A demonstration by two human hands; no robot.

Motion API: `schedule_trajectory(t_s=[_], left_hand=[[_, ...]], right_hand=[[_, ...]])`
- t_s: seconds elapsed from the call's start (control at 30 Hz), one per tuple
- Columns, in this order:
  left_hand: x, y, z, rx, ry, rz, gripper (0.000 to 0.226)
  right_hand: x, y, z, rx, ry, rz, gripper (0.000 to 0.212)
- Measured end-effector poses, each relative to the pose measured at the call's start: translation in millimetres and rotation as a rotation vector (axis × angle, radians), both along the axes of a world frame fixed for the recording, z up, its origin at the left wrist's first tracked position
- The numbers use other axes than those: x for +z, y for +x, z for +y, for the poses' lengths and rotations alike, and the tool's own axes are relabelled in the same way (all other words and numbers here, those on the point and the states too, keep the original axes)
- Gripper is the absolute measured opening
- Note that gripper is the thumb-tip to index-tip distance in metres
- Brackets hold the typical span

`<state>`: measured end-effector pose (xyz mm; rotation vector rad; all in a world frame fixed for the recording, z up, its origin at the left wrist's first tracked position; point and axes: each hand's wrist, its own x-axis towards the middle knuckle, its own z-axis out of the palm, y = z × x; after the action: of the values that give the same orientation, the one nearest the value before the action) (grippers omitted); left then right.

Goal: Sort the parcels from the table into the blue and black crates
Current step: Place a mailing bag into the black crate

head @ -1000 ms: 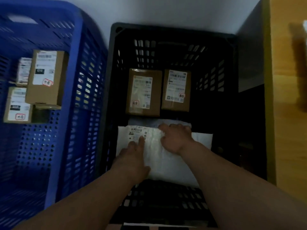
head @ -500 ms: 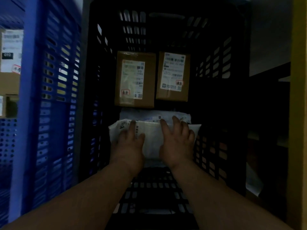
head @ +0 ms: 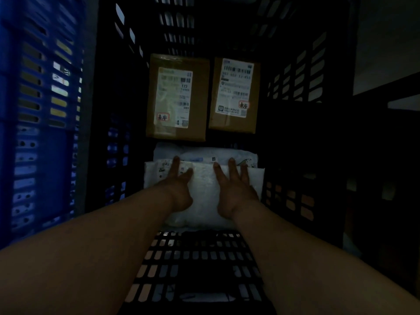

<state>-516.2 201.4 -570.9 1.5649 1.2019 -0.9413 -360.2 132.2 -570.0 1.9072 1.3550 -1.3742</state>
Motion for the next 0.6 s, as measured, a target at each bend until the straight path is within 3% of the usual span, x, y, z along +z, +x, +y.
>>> schedule_trajectory(t_s=[0.3, 0.6], left_hand=[[55, -11, -29, 0.059, -0.026, 0.022, 0.082], [182, 8, -25, 0.066, 0.25, -0.03, 0.069]], right_hand=[[50, -2, -9, 0.01, -0.049, 0.003, 0.093], [178, 3, 11, 0.111, 0.103, 0.053, 0.06]])
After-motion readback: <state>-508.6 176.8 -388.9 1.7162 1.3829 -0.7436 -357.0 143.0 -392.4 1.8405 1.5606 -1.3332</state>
